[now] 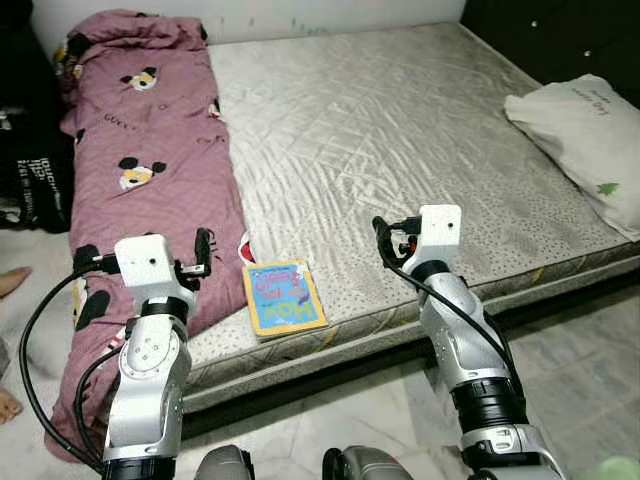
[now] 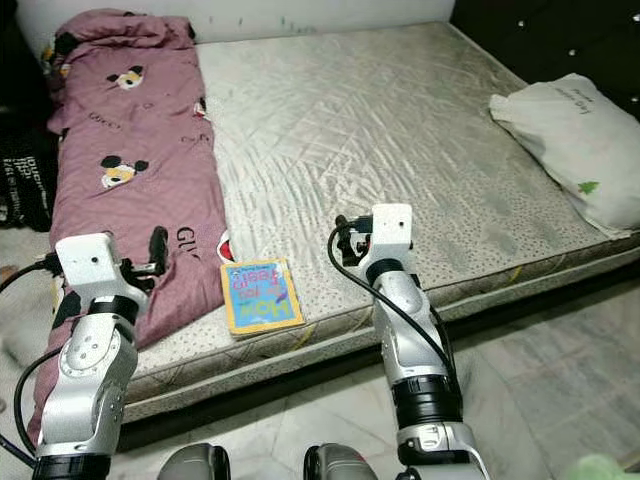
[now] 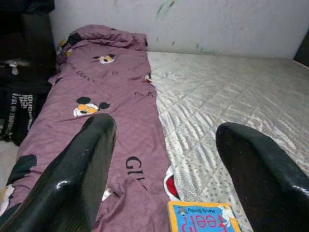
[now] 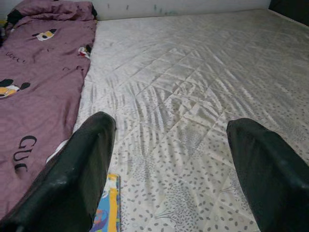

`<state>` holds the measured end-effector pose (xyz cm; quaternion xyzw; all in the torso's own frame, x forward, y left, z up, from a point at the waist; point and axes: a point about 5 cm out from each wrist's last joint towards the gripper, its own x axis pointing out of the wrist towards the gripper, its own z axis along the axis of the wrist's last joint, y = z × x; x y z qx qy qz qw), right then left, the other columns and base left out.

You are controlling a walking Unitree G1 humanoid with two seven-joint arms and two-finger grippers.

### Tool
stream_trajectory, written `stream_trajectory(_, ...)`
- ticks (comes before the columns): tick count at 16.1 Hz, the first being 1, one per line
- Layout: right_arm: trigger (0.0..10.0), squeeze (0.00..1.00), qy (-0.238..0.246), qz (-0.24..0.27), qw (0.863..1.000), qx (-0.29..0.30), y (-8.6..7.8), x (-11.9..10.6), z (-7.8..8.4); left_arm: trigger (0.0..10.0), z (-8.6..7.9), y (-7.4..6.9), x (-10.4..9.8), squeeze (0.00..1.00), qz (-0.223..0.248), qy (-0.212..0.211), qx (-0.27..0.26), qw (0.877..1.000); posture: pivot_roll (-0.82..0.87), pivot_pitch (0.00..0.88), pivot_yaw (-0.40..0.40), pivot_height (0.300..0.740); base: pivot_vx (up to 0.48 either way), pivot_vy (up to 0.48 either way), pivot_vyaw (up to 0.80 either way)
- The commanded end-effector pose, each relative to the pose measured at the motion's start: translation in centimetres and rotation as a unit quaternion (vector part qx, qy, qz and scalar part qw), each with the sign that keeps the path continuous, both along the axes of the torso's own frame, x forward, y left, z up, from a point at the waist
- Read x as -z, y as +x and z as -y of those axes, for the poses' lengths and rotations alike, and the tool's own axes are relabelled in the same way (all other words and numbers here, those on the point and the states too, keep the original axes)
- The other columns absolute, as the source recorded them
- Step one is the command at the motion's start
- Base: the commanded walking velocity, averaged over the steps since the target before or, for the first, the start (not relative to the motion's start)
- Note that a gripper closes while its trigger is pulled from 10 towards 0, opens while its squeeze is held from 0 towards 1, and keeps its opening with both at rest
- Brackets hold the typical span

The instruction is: Clean up the room

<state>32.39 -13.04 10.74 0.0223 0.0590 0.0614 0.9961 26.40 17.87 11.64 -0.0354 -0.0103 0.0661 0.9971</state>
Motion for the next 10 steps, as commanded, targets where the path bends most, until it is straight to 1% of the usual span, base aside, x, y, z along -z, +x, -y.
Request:
stream_trajectory(1,10.0,0.00,-0.002,0.006,1.000,0.000,0.04,-0.47,0.09,10.0,0.01,0.08,-0.08,0.00,-0.003,-0.008,-0.002,1.000,-0.05,0.091,-0.034,0.740,0.000,0.480,0.00)
stream_trajectory(5,10.0,0.00,-0.005,0.004,1.000,0.000,-0.01,-0.39,0.28,10.0,-0.01,-0.04,0.05,0.00,-0.008,-0.012,-0.009,1.000,-0.05,0.095,-0.035,0.740,0.000,0.480,0.00)
stream_trajectory(7,10.0,0.00,-0.006,0.006,1.000,-0.001,0.14,-0.57,0.23,10.0,-0.02,0.10,-0.23,0.00,0.001,-0.012,-0.011,1.000,-0.05,0.104,-0.035,0.740,0.000,0.424,0.00)
stream_trajectory(8,10.0,0.00,-0.007,0.007,1.000,-0.001,0.20,-0.65,0.22,10.0,-0.02,0.15,-0.37,0.00,0.006,-0.016,-0.013,1.000,-0.05,0.104,-0.035,0.740,0.000,0.334,0.00)
stream_trajectory(10,10.0,0.00,-0.007,0.009,1.000,0.000,0.30,-0.74,0.33,10.0,-0.03,0.23,-0.59,0.00,0.010,-0.007,-0.016,1.000,-0.05,0.103,-0.035,0.740,0.000,0.000,0.00)
